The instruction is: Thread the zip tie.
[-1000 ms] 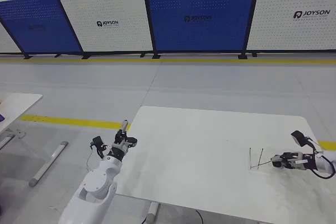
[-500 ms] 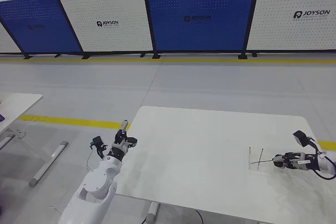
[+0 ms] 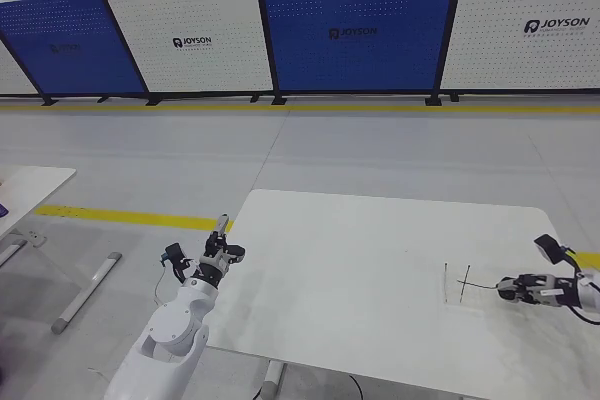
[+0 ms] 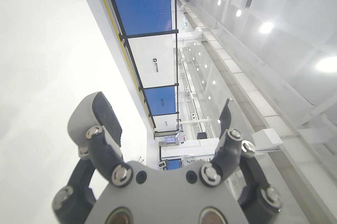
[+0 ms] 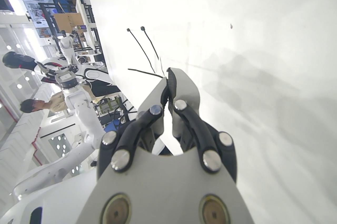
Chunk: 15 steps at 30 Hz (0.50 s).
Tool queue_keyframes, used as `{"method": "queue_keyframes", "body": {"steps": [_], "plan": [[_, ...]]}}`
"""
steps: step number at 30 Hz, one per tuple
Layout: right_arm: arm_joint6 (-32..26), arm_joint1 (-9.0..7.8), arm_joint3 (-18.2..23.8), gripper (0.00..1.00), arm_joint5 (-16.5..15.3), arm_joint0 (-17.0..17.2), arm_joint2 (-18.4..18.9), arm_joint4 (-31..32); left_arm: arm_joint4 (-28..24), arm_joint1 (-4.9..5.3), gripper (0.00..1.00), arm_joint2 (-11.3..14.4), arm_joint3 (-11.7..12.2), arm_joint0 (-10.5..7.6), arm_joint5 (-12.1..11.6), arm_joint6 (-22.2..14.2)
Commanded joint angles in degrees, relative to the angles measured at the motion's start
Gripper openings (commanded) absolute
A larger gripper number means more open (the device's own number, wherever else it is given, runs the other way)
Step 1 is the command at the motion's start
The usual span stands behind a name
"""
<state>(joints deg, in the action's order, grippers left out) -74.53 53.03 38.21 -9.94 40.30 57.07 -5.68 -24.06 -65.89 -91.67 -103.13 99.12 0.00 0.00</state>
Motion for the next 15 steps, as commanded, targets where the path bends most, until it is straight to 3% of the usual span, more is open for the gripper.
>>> {"method": "queue_keyframes", "body": {"steps": [1, 10, 15], "plan": [[0.12, -0.37, 0.86, 0.00, -0.40, 0.72, 0.80, -0.45, 0.00, 0.00, 1.00, 0.00, 0.00, 0.00, 0.00, 0.00], [0.60, -3.69, 8.87, 0.00, -4.97, 7.67, 8.70, -4.85, 0.00, 0.00, 1.00, 0.00, 0.00, 0.00, 0.00, 0.00], [-0.04, -6.15, 19.29, 0.00, -7.28, 14.93, 15.27, -7.69, 0.00, 0.00, 1.00, 0.00, 0.00, 0.00, 0.00, 0.00]]}}
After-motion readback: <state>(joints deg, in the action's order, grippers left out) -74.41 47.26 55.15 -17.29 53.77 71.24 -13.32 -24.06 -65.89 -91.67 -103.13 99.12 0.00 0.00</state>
